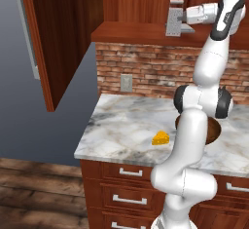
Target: Pick the cheese from the fridge and the cheese grater from the cabinet and place them next to the salad bowl.
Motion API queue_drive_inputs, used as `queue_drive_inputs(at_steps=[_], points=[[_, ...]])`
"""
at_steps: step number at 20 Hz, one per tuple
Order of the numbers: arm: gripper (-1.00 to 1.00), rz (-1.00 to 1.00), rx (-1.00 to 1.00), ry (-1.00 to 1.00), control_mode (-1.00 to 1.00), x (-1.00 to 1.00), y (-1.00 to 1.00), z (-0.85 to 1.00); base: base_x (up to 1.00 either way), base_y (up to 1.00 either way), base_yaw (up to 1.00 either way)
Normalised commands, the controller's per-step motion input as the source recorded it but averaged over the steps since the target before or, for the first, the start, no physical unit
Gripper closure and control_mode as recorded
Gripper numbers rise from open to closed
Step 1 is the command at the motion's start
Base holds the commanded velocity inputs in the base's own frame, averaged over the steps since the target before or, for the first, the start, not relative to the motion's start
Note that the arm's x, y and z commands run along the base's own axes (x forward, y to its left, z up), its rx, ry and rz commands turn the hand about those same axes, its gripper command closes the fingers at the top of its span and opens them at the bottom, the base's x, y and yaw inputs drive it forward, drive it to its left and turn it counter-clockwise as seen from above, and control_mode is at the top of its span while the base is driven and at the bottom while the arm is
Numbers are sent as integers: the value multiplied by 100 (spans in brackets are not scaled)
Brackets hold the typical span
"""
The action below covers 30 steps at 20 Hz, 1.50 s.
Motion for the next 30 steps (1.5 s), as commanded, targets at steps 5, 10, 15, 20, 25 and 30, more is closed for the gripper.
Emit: queue_drive_inputs(at_steps=[5,10,15,20,25,30], points=[[100,0,0,-5,-100,-16,3,0,0,0,0],[100,-4,0,-29,-100,-81,3,0,0,0,0],[100,-23,0,-5,-100,-55,-7,3,0,0,0],[100,-38,0,14,-100,-12,-18,18,0,0,0],[100,-39,-1,2,-100,-40,-23,-5,0,0,0],[100,-40,-1,0,-100,-57,-27,-8,0,0,0]])
